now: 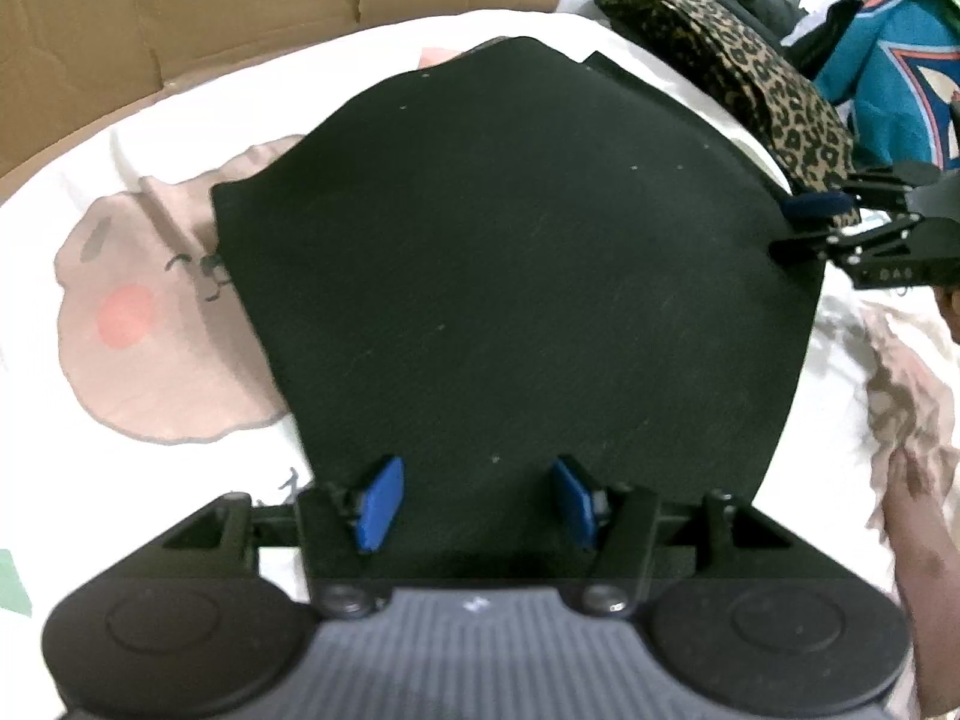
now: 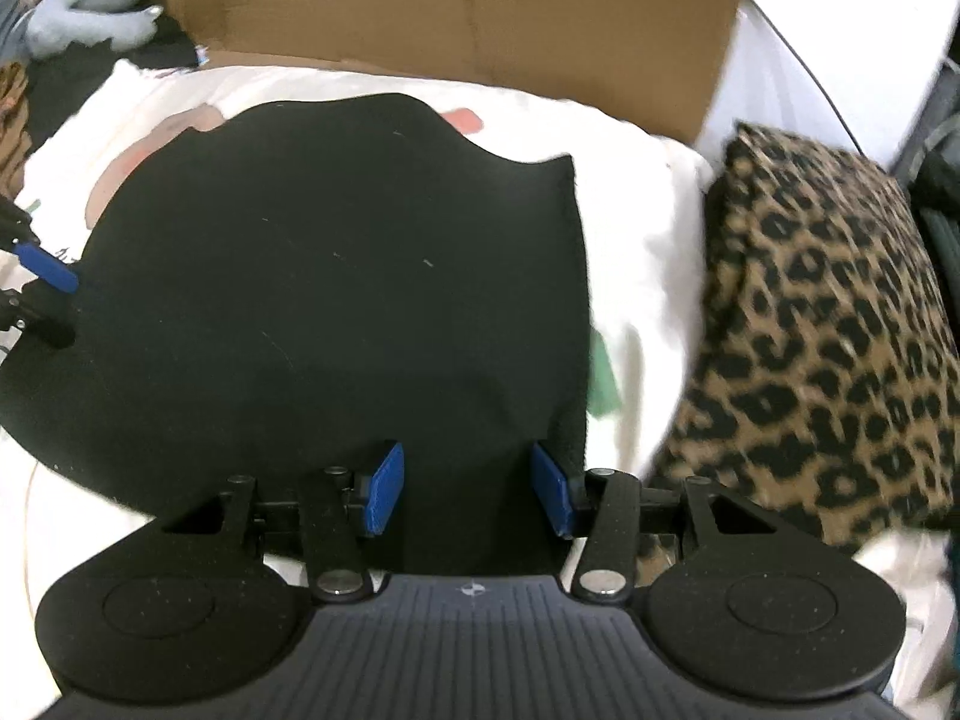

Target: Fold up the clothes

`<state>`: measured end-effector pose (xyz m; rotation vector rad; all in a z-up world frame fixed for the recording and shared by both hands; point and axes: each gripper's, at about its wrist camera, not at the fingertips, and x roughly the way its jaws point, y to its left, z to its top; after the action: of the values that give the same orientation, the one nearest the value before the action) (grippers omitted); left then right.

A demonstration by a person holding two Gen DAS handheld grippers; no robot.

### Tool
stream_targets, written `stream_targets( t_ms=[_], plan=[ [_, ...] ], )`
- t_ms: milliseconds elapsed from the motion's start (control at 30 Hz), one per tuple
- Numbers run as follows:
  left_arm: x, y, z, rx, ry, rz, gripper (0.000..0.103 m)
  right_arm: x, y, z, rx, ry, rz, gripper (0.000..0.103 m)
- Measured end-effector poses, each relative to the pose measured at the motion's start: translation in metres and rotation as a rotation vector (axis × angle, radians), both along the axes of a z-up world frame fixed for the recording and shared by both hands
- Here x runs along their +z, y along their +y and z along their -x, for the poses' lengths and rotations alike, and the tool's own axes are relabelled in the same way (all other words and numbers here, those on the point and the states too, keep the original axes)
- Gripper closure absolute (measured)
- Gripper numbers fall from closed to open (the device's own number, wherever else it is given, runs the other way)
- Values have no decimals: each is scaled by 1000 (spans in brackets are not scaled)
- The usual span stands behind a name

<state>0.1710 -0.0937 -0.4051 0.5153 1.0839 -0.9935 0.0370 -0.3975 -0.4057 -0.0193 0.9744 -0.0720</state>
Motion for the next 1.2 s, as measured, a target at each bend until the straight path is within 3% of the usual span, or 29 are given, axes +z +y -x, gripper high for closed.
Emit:
stream_targets(
  t_ms=[167, 467, 600, 767, 1100, 1200],
  plan=[
    [8, 9, -3, 38, 9, 8, 43, -1, -8, 17, -24, 32, 37, 49],
    [33, 8, 14, -34, 2, 63, 42, 18, -27, 45, -186, -6, -113, 52],
    [32, 7, 33, -100, 25, 66, 44, 20, -31, 52, -243, -8, -218, 69],
    [19, 0, 45, -155, 119, 30, 62, 13, -37, 53, -321, -12, -346, 70],
    [18, -13, 45, -159, 102, 90, 72, -2, -31, 52, -369, 11, -467, 69],
    [5, -19, 50, -208, 107, 44, 80, -5, -31, 52, -384, 15, -478, 69]
  ],
)
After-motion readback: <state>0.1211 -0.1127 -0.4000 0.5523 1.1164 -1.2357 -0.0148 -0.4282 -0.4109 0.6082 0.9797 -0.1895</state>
